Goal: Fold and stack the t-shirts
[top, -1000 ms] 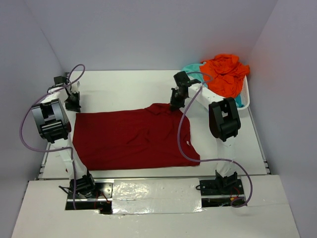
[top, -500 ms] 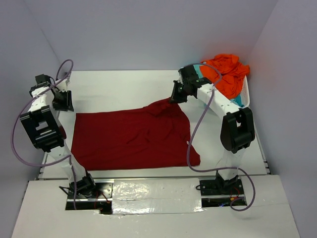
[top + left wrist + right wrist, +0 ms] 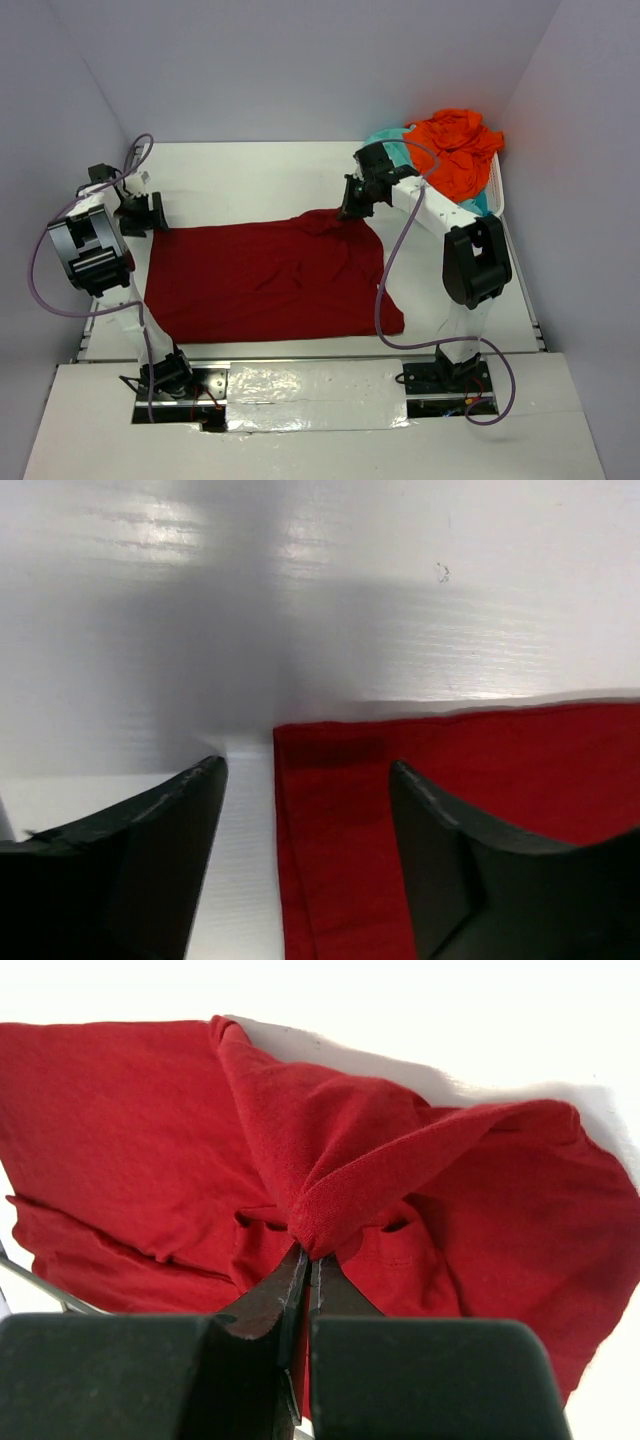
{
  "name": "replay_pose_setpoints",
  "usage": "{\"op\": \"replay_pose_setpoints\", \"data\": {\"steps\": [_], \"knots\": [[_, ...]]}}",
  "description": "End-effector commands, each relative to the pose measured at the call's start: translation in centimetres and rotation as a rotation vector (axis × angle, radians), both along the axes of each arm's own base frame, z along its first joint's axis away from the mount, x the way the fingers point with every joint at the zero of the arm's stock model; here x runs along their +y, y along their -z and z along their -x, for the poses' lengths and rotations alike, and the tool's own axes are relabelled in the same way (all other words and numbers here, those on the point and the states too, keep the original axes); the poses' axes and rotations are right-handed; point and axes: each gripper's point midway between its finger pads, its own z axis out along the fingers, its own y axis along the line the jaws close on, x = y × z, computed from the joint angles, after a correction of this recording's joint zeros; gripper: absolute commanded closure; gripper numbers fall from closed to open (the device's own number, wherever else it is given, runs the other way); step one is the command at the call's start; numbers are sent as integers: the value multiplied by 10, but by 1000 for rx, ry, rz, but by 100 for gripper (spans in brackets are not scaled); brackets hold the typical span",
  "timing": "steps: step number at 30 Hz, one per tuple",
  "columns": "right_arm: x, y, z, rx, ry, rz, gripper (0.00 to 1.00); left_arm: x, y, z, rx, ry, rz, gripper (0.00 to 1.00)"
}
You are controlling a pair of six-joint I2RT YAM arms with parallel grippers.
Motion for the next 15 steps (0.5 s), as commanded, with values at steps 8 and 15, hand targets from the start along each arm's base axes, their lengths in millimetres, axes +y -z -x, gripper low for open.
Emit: {"op": "replay_pose_setpoints", "data": {"steps": [8, 15], "knots": [[2, -9, -3, -35, -7, 1, 100, -29, 33, 15, 107, 0, 90, 84], [3, -21, -4, -56, -10, -13, 100, -30, 12, 24, 70, 24, 89, 100]]}}
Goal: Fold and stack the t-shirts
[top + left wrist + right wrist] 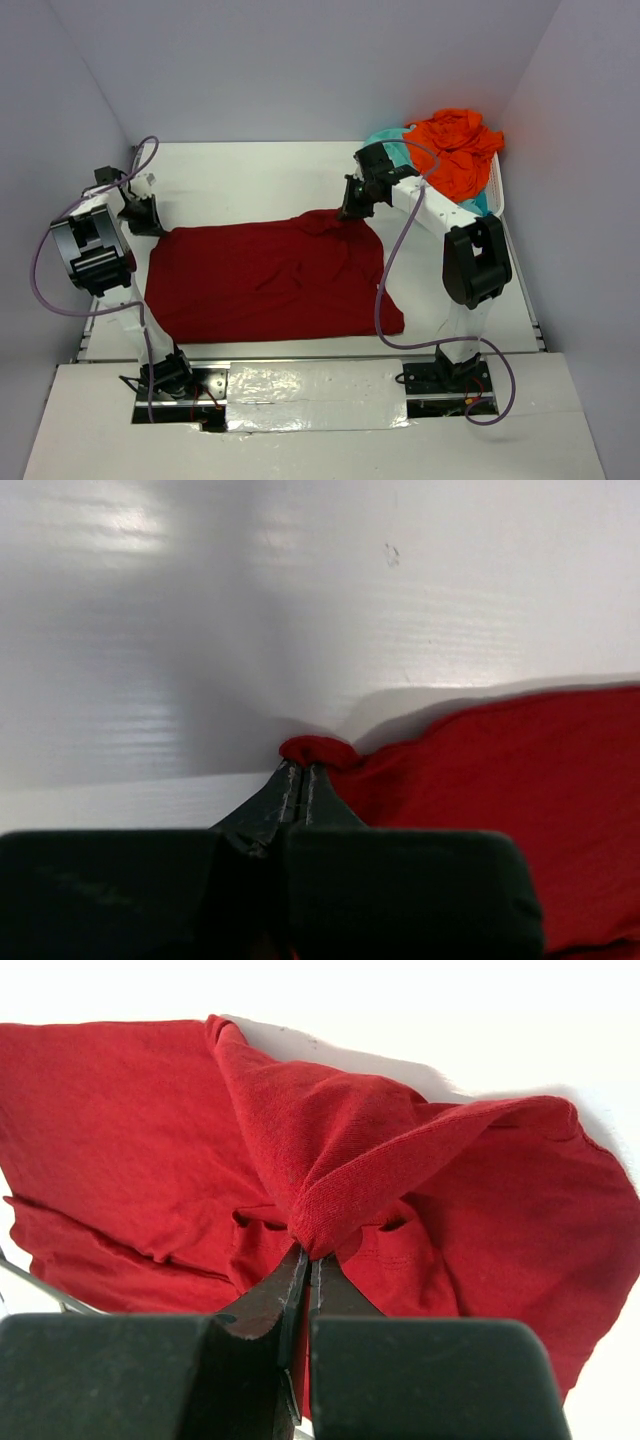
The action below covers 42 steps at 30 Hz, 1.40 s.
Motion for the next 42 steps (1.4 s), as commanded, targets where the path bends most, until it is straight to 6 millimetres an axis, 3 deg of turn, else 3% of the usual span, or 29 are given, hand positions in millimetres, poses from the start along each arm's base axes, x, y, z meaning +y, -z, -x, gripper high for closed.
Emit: {"op": "replay_pose_setpoints", "data": {"steps": [1, 3, 4, 6, 7, 8, 10, 13, 14, 16, 17, 20, 25, 33, 37, 38, 39, 40, 41, 42], "knots": [[5, -26, -5, -62, -16, -22, 100, -11, -2, 21, 46, 31, 39, 100], [5, -35, 0, -62, -31, -26, 100, -13, -21, 13, -25, 69, 40, 100], [4, -39, 2, -63, -33, -30, 100, -10, -44, 9, -96, 110, -6, 100], [2, -52, 18, -59, -58, -50, 100, -11, -67, 9, -166, 188, -55, 100], [0, -55, 25, -57, -67, -54, 100, -9, -90, 11, -230, 288, -126, 100], [-4, -66, 37, -65, -78, -59, 100, -13, -96, 19, -245, 355, -140, 100], [-9, -56, 62, -14, -107, -62, 100, -22, -110, 45, -263, 533, -190, 100], [-17, -41, 106, 75, -145, -86, 100, -20, -89, 93, -162, 660, -246, 100], [-23, -24, 124, 132, -148, -80, 100, -17, -86, 102, -143, 675, -264, 100], [-27, -20, 142, 151, -154, -96, 100, -5, -83, 119, -110, 695, -306, 100], [-31, -8, 156, 191, -155, -88, 100, -5, -77, 128, -92, 704, -299, 100], [-34, -1, 175, 232, -171, -118, 100, 1, -71, 144, -61, 736, -336, 100], [-43, -19, 165, 208, -152, -148, 100, 19, -75, 141, -64, 742, -449, 100], [-45, -34, 160, 216, -154, -235, 100, 25, -77, 126, -96, 707, -468, 100], [-46, -28, 163, 233, -149, -230, 100, 15, -60, 145, -58, 779, -443, 100], [-46, -24, 162, 233, -145, -226, 100, 19, -55, 149, -39, 789, -466, 96], [-46, -17, 165, 253, -144, -230, 100, 13, -40, 162, -6, 806, -445, 84], [-44, -12, 164, 263, -141, -239, 100, 13, -29, 172, 25, 830, -448, 77], [-43, -10, 165, 269, -142, -243, 100, 13, -25, 176, 39, 841, -454, 58], [-42, -5, 166, 280, -143, -241, 100, 15, -21, 178, 53, 844, -464, 47]]}}
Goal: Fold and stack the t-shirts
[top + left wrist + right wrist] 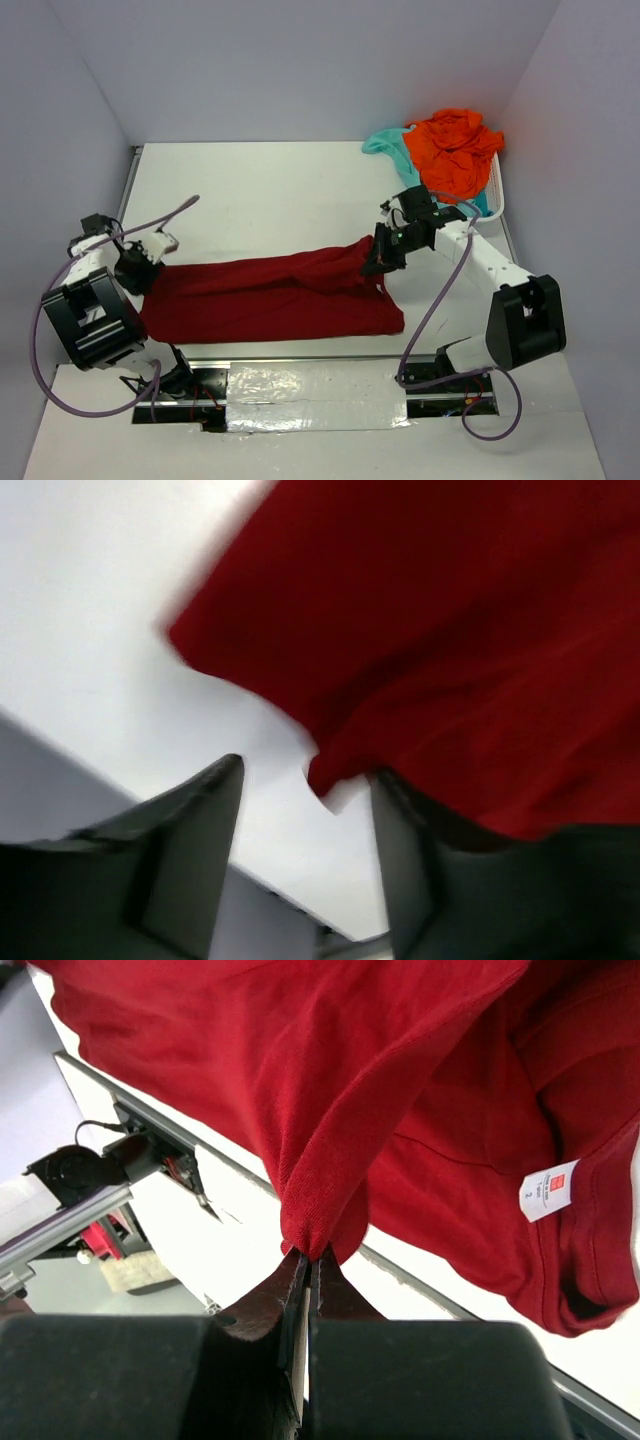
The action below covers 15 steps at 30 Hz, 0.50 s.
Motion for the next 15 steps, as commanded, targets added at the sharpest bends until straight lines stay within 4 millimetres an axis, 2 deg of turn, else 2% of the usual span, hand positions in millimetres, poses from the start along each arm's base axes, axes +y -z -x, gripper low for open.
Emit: {"op": "replay_pose_setpoints", "data": {"steps": [1, 2, 4, 5, 7, 8, 9, 11, 12, 13, 14, 15], "knots": [[7, 7, 2, 17, -17, -29, 100, 9, 11, 15, 38, 38, -74, 29], [8, 11, -1, 23, -15, -31, 100, 13, 13, 18, 50, 33, -97, 2], [12, 8, -10, 10, -13, -40, 100, 20, 5, 6, 14, 16, -118, 1], [14, 10, -16, 16, -15, -41, 100, 30, -16, -14, -52, -7, -140, 1], [20, 1, -29, -10, -22, -59, 100, 24, -48, -46, -175, -61, -56, 1], [22, 0, -36, -24, -20, -68, 100, 27, -88, -76, -292, -70, -54, 1], [26, 0, -44, -21, -17, -76, 100, 18, -106, -92, -352, -66, -22, 0], [31, -1, -57, -34, -14, -95, 100, -24, -152, -133, -475, -12, -26, 1], [34, 0, -67, -25, -2, -107, 100, -44, -160, -144, -498, 31, -33, 1], [38, -1, -77, -40, 4, -129, 100, -95, -168, -158, -515, 128, -8, 1], [40, -3, -87, -49, 14, -141, 100, -124, -167, -160, -505, 186, 19, 4], [37, 6, -96, -23, 45, -143, 100, -183, -163, -158, -486, 331, 60, 6]]}}
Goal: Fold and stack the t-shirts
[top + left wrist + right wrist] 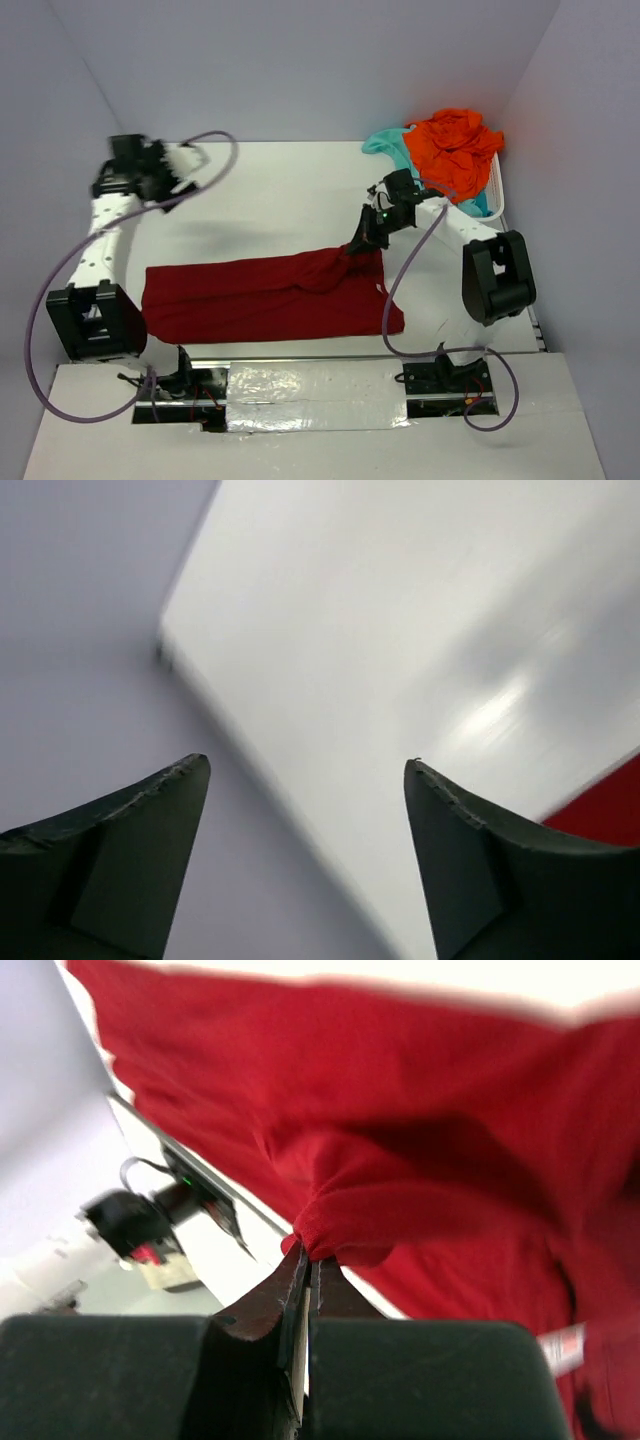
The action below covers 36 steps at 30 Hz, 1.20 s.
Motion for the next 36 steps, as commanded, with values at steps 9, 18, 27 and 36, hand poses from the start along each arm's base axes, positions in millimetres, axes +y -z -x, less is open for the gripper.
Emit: {"op": "replay_pose_setpoints", "data": {"steps": [9, 18, 27, 36], "knots": [[12, 24, -78, -4, 106, -113, 100, -334, 72, 91, 301, 754, 168, 71], [10, 41, -92, 23, 133, -130, 100, -407, 123, 141, 375, 968, 155, 45], [10, 40, -95, 10, 124, -137, 100, -408, 173, 141, 366, 1004, 23, 39], [9, 43, -90, 15, 119, -143, 100, -415, 182, 114, 268, 906, 5, 49]]}}
